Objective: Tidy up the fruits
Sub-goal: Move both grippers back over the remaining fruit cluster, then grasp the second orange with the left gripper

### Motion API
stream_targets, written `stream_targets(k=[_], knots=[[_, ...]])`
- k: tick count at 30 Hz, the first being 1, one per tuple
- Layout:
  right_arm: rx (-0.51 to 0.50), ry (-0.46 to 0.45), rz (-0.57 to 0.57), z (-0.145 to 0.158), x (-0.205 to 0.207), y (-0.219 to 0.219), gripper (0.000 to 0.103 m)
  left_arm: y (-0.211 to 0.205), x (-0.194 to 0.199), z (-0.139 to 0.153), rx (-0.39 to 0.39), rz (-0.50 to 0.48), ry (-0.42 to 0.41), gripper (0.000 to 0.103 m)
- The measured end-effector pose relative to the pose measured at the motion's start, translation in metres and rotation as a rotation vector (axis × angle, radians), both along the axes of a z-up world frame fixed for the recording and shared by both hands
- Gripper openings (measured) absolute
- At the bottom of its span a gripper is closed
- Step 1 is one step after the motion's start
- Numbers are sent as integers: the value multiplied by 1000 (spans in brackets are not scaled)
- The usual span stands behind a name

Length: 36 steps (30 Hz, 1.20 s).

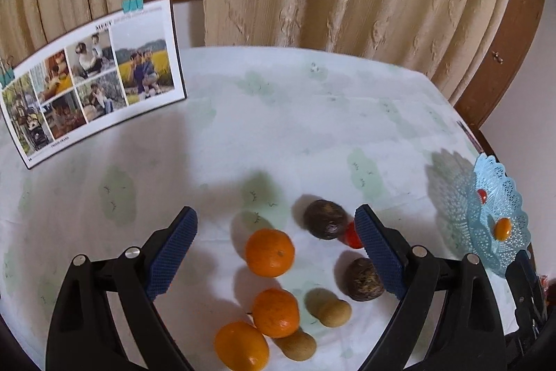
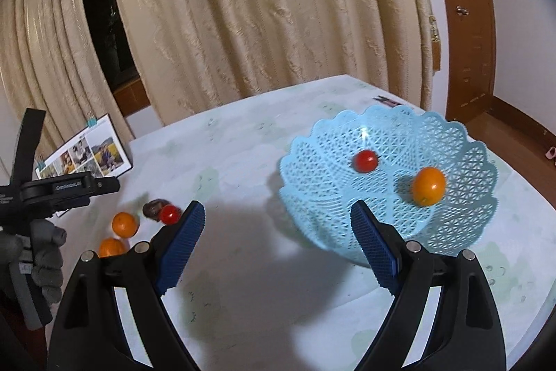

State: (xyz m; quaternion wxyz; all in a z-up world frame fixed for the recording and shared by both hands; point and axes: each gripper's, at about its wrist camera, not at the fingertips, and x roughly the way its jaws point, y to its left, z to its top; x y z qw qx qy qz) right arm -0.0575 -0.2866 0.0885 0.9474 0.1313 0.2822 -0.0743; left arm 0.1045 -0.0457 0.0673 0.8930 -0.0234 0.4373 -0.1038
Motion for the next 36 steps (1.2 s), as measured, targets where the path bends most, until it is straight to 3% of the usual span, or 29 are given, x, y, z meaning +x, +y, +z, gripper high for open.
stream_targets(k=[3,11,19,24,31,36], knots=[[2,17,16,-4,3,4,87,0,4,-11,15,-12,31,88],[7,56,59,-11,12,13,87,-4,14,-41,43,-40,125,65],[-21,52,94,-4,18,28,87,-8,15,-53,46,-62,142,39],[-14,75,161,-4,31,44,87,-5,14,-47,41,-54,121,38],[82,189,250,-21,67,61,87,4,3,-14,33,-29,19,38],[93,260,292,-36,90,82,87,10,-6,11,16,-18,-48,38]])
